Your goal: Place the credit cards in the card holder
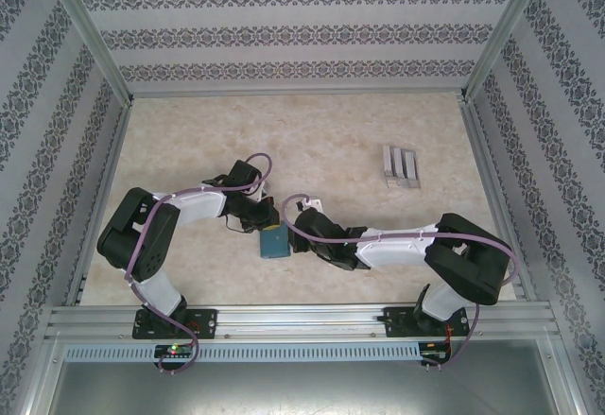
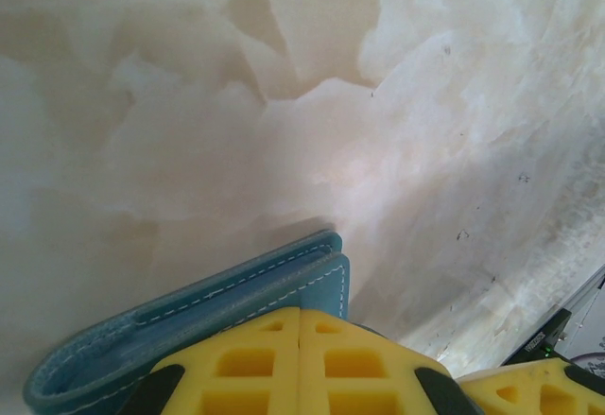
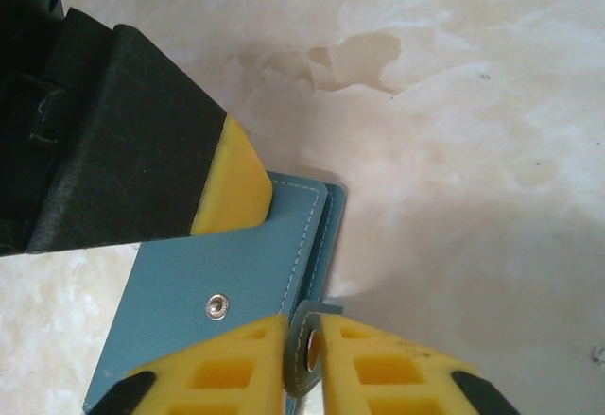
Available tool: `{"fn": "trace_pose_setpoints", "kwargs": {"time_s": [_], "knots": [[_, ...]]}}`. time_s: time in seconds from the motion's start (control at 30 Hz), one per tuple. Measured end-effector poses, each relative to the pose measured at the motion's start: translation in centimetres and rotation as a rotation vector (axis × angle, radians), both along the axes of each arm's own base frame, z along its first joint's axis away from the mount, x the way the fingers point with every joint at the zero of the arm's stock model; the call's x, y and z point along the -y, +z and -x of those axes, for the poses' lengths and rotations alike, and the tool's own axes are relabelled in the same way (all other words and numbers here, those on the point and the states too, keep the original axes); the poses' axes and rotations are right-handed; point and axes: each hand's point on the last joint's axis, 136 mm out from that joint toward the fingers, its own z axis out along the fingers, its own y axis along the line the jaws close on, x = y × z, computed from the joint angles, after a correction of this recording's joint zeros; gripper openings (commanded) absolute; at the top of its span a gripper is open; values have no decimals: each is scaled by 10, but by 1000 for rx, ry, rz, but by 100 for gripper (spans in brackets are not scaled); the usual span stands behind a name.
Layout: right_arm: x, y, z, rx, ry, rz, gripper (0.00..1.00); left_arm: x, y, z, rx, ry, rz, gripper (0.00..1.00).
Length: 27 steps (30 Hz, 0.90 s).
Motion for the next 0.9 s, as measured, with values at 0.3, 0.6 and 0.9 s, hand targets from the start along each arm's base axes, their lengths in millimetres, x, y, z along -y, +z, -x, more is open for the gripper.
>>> {"fn": "trace_pose_setpoints", "kwargs": {"time_s": [0.3, 0.6, 0.9], "knots": [[3, 5, -5, -7, -2, -17, 26, 2, 0, -1, 3, -4, 14, 0], [1, 7, -7, -12, 14, -41, 0, 5, -1, -2, 4, -5, 31, 0], [0, 8, -4, -28, 35, -64, 2, 7, -1, -3, 1, 12, 37, 0]]}}
